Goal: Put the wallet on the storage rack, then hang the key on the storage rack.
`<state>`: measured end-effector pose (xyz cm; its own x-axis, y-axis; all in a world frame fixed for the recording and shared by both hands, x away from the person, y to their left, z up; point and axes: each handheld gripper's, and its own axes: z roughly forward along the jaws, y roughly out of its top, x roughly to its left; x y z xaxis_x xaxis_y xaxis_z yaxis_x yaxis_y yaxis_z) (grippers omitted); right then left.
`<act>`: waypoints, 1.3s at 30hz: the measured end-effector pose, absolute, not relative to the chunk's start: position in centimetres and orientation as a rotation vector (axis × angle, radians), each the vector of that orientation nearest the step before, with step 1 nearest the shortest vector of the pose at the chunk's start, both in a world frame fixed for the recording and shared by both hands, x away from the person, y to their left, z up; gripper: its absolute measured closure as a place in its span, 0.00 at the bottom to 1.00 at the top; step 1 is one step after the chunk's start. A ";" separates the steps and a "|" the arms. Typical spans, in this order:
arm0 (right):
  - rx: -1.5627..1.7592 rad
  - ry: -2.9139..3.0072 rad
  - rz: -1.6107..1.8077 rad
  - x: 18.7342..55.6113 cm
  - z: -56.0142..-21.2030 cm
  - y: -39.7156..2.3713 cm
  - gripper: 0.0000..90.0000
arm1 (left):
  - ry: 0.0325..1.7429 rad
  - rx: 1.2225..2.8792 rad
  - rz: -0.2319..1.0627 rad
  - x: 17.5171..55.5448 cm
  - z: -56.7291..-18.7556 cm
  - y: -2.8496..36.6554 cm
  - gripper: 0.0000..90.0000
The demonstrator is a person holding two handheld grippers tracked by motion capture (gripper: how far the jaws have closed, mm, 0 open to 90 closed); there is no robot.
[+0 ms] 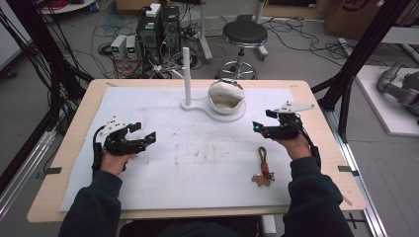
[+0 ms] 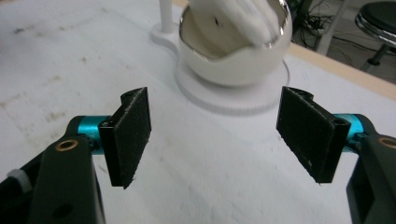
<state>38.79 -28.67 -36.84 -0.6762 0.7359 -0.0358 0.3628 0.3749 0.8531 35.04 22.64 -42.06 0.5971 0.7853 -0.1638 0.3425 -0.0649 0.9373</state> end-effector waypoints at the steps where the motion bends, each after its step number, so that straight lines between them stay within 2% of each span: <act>1: 0.975 2.227 1.218 38.5 -37.3 -28.9 0.30 | 0.951 1.660 0.475 35.0 -42.1 22.6 0.24; 6: 1.023 2.221 1.198 37.6 -39.1 -30.1 0.30 | 0.957 1.660 0.479 35.0 -42.1 22.6 0.24; 21: 1.092 2.244 1.189 36.9 -39.8 -30.7 0.33 | 0.964 1.655 0.467 35.0 -42.2 22.9 0.25; 32: 1.190 2.304 1.084 35.5 -40.3 -31.5 0.45 | 0.962 1.662 0.503 34.6 -41.8 22.7 0.26; 36: 1.269 2.347 0.995 34.6 -41.1 -31.9 0.52 | 0.964 1.673 0.503 34.7 -42.0 22.6 0.26; 39: 1.315 2.375 0.977 34.0 -42.0 -32.0 0.54 | 0.968 1.674 0.497 34.8 -42.1 22.6 0.26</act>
